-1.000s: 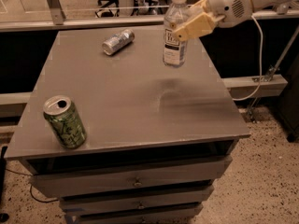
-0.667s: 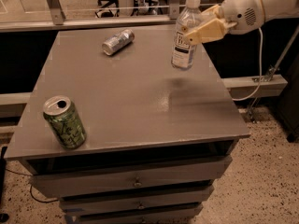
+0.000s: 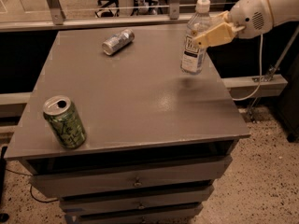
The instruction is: Place blue plastic bottle upright
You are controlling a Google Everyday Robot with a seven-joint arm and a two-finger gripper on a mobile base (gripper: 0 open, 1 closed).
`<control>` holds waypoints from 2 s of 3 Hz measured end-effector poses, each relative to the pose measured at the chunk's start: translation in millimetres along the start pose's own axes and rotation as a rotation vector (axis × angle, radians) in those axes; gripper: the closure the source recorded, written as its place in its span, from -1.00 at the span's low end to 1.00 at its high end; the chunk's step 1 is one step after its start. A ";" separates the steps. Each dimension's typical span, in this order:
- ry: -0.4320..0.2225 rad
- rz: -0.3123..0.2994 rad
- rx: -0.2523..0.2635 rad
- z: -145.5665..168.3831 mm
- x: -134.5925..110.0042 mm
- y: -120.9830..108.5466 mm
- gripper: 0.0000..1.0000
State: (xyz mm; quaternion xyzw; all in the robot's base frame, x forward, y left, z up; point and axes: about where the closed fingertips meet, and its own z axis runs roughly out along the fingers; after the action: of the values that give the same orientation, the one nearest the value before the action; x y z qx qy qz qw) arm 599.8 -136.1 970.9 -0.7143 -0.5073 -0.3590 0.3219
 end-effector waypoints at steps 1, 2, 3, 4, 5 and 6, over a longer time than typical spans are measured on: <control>-0.008 0.016 0.008 3.2 -17.0 2.7 1.00; -0.019 0.023 0.018 10.0 -31.9 3.7 0.66; -0.055 0.015 0.030 19.3 -41.6 3.2 0.19; -0.080 0.015 0.033 24.5 -47.5 3.3 -0.28; -0.093 0.016 0.032 26.0 -51.3 3.1 -0.73; -0.098 0.016 0.028 24.1 -53.8 2.3 -1.00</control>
Offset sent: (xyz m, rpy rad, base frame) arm -0.0102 -0.0182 -0.0528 -0.0309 0.0525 0.0184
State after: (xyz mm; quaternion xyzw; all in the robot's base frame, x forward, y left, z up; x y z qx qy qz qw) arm 594.3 -143.4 912.7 -0.7305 -0.5218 -0.3136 0.3095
